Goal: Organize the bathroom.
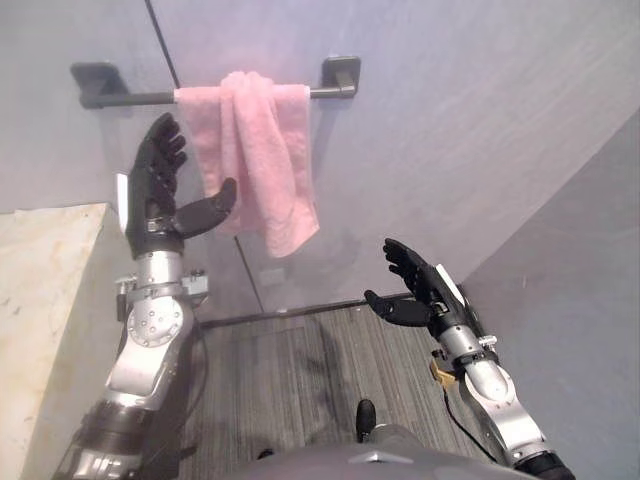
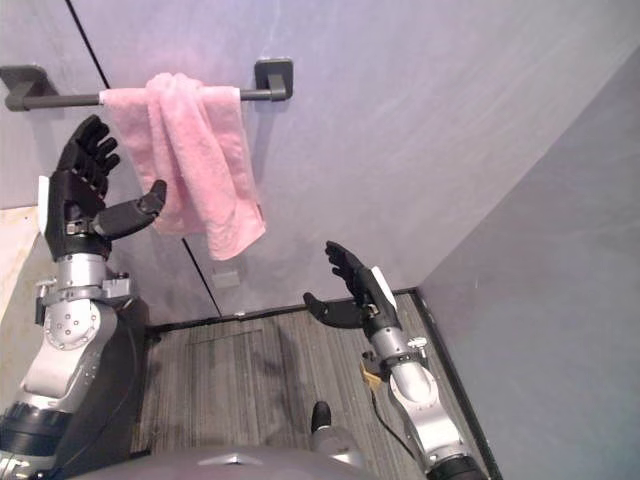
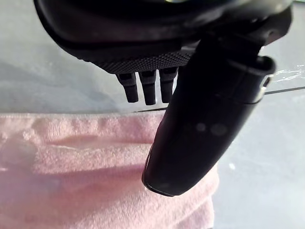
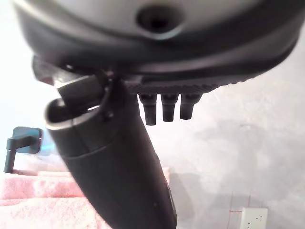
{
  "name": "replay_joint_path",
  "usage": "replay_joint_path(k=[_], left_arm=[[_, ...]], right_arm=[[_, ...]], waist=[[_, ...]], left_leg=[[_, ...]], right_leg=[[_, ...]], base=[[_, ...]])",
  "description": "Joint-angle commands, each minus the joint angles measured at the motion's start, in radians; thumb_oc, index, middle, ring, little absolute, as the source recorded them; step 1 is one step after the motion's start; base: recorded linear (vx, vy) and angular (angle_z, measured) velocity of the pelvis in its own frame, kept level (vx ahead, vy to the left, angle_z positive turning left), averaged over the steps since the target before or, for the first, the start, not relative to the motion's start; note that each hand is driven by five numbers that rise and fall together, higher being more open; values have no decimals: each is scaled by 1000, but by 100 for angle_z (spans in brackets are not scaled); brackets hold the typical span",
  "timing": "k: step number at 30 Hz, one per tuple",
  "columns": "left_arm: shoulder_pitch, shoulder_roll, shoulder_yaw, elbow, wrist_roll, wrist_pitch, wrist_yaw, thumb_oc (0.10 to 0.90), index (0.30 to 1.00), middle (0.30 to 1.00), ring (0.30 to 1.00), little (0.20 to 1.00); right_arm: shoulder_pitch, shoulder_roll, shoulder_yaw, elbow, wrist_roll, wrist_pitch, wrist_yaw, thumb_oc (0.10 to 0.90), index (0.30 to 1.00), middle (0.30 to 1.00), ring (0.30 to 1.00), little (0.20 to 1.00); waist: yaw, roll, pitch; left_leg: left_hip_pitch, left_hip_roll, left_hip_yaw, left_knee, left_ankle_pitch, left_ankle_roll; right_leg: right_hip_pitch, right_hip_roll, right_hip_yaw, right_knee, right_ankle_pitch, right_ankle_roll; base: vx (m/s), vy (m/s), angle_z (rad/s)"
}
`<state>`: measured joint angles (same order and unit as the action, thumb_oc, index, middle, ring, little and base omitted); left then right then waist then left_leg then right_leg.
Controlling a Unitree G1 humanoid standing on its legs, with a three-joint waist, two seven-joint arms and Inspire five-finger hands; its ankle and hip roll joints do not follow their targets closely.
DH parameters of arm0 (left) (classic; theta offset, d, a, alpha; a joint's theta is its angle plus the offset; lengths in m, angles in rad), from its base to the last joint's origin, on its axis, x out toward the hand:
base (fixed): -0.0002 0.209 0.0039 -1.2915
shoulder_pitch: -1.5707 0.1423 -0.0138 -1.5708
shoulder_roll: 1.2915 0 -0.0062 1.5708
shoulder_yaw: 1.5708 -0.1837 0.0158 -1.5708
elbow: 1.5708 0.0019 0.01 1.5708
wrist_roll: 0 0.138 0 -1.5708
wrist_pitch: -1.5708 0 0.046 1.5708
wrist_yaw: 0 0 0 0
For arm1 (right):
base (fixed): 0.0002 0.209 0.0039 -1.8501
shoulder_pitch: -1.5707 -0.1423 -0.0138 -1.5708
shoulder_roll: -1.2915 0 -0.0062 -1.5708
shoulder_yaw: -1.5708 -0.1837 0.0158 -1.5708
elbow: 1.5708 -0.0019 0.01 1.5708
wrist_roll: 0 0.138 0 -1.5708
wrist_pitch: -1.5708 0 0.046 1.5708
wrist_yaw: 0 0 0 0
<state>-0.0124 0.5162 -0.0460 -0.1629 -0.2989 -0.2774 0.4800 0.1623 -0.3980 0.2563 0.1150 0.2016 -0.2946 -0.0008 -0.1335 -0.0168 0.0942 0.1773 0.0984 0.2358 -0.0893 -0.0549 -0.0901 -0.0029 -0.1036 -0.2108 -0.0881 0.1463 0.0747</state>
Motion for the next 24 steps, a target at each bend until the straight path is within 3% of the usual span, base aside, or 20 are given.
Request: replay_joint_path(k=[1, 10, 19, 20, 23, 24], left_arm=[[-186, 57, 63, 20, 99, -82, 43, 800, 900, 900, 900, 900], [-208, 77, 33, 39, -18, 15, -101, 800, 900, 900, 900, 900], [-225, 142, 57, 125, -2, 29, -107, 800, 900, 900, 900, 900], [-228, 154, 66, 137, 1, 27, -103, 769, 853, 853, 853, 853], [-237, 177, 77, 169, 15, 23, -85, 762, 844, 844, 844, 844], [-242, 191, 82, 189, 19, 18, -81, 728, 792, 792, 792, 792]], right_arm=[[-76, -48, -47, -82, -1, -64, 2, 800, 900, 900, 900, 900], [-96, -56, -45, -90, 6, -76, 11, 800, 900, 900, 900, 900], [-95, -67, -65, -90, 35, -99, 49, 800, 900, 900, 900, 900], [-96, -69, -69, -95, 36, -103, 55, 800, 900, 900, 900, 900], [-103, -76, -71, -102, 38, -112, 58, 800, 900, 900, 900, 900], [-107, -81, -72, -107, 43, -114, 59, 800, 900, 900, 900, 900]], waist=[[-17, 16, -35], [-25, 24, -36], [-34, 37, -46], [-35, 38, -47], [-36, 39, -51], [-36, 40, -53]], left_leg=[[-17, -9, 18, 2, 8, 15], [-1, -17, 25, 4, 0, 23], [0, -22, 29, 3, 1, 27], [0, -22, 31, 2, 1, 27], [1, -22, 33, 2, 2, 26], [1, -23, 35, 2, 2, 25]], right_leg=[[94, -68, -19, 23, -139, 156], [97, -61, -2, 40, -151, 155], [94, -56, 5, 49, -159, 154], [94, -56, 5, 49, -159, 154], [96, -55, 4, 46, -159, 153], [97, -55, 3, 45, -159, 153]], base=[[55, 9, -8], [51, 4, -3], [57, 12, -3], [45, 9, -1], [55, 8, -1], [47, 5, -1]])
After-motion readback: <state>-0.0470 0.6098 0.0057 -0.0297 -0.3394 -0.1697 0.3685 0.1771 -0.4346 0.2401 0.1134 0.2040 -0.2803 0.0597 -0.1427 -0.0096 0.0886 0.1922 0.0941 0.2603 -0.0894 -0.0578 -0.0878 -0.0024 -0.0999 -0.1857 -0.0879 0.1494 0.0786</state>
